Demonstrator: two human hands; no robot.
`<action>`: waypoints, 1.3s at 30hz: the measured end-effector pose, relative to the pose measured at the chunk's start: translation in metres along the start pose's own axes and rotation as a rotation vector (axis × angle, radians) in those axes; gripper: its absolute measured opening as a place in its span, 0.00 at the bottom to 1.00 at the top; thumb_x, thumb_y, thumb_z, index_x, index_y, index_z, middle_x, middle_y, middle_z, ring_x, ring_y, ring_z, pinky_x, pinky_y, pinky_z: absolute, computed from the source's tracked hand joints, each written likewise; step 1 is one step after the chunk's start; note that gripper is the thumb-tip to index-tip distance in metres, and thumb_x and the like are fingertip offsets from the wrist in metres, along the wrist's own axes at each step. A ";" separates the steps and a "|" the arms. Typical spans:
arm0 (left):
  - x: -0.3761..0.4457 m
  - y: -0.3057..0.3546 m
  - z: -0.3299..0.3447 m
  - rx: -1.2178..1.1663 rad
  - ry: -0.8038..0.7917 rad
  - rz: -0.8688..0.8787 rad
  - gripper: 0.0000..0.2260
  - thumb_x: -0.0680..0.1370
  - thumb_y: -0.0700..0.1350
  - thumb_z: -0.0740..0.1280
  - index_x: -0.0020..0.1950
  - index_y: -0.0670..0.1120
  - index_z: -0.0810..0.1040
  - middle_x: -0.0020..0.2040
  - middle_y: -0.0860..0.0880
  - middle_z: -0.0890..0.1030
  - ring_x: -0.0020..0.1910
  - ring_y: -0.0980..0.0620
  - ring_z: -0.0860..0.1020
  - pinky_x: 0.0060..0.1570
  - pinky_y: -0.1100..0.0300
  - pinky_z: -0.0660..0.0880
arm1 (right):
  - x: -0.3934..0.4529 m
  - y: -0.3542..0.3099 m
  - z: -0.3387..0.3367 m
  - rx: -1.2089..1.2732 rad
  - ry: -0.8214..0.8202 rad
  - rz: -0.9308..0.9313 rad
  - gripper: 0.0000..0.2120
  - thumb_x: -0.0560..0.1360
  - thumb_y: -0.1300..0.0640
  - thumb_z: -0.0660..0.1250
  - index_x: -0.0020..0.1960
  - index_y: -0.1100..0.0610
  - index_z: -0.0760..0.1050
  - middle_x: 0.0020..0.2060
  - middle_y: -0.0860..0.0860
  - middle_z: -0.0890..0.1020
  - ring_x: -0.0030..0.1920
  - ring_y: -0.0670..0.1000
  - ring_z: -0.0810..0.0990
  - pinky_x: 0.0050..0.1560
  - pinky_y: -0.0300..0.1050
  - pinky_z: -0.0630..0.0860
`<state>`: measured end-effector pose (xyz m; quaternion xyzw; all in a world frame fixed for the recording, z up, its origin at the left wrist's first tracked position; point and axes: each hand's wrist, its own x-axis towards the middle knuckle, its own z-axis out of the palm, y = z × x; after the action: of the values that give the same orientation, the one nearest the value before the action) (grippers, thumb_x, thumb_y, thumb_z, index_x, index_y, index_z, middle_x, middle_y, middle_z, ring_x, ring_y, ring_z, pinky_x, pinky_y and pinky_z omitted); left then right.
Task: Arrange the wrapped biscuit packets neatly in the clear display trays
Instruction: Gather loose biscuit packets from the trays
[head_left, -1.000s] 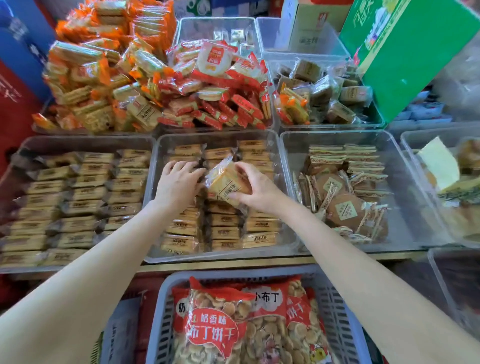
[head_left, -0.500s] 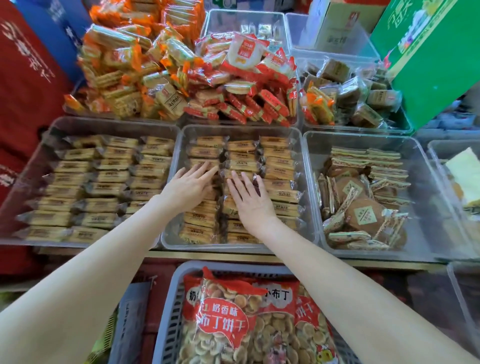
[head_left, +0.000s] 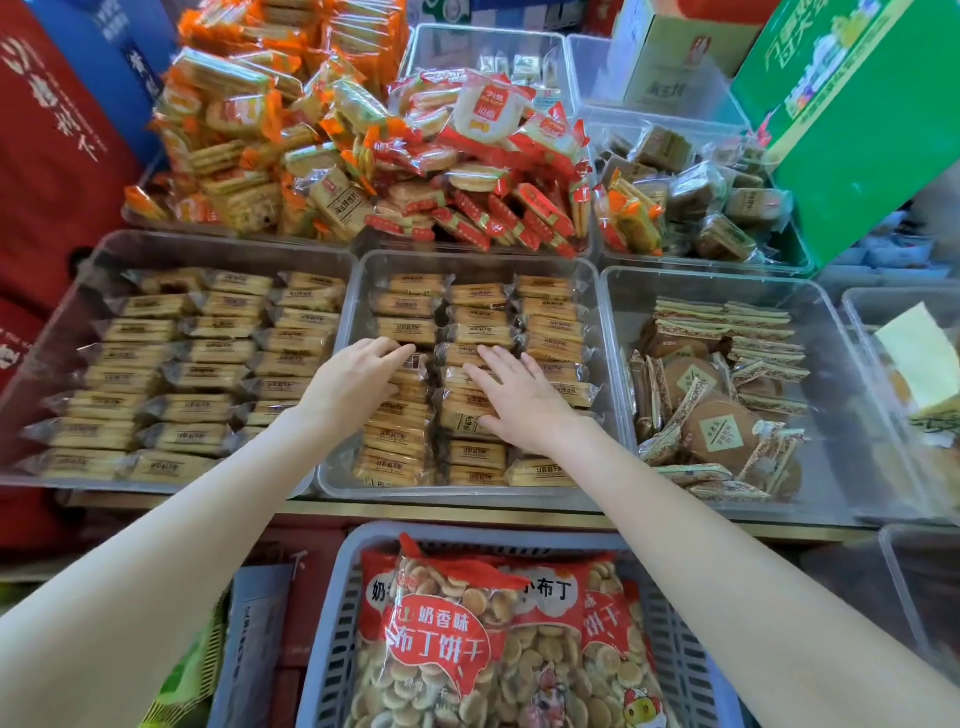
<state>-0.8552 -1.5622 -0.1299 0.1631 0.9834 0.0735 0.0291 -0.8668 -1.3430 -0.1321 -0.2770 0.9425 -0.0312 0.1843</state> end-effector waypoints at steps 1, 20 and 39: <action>0.006 0.002 -0.002 0.037 -0.012 -0.003 0.22 0.77 0.40 0.66 0.70 0.42 0.69 0.62 0.42 0.76 0.59 0.43 0.75 0.59 0.52 0.71 | 0.000 0.000 0.000 0.003 0.003 0.007 0.32 0.80 0.51 0.59 0.78 0.53 0.46 0.77 0.54 0.45 0.77 0.53 0.42 0.74 0.54 0.40; 0.008 -0.019 -0.020 -0.267 0.049 -0.214 0.17 0.77 0.38 0.65 0.66 0.40 0.69 0.58 0.43 0.78 0.60 0.44 0.74 0.57 0.55 0.70 | 0.074 -0.057 -0.020 0.226 0.321 -0.086 0.23 0.76 0.68 0.62 0.68 0.57 0.62 0.53 0.55 0.79 0.51 0.58 0.79 0.58 0.53 0.73; -0.010 -0.029 -0.003 0.113 0.044 0.054 0.13 0.73 0.39 0.70 0.57 0.40 0.80 0.58 0.42 0.81 0.69 0.38 0.68 0.69 0.40 0.57 | 0.052 -0.029 -0.045 0.398 0.224 -0.042 0.19 0.77 0.71 0.55 0.63 0.61 0.76 0.65 0.56 0.75 0.67 0.54 0.71 0.69 0.45 0.66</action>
<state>-0.8549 -1.5935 -0.1309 0.1892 0.9817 0.0222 -0.0038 -0.9088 -1.3971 -0.1026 -0.2494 0.9264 -0.2508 0.1287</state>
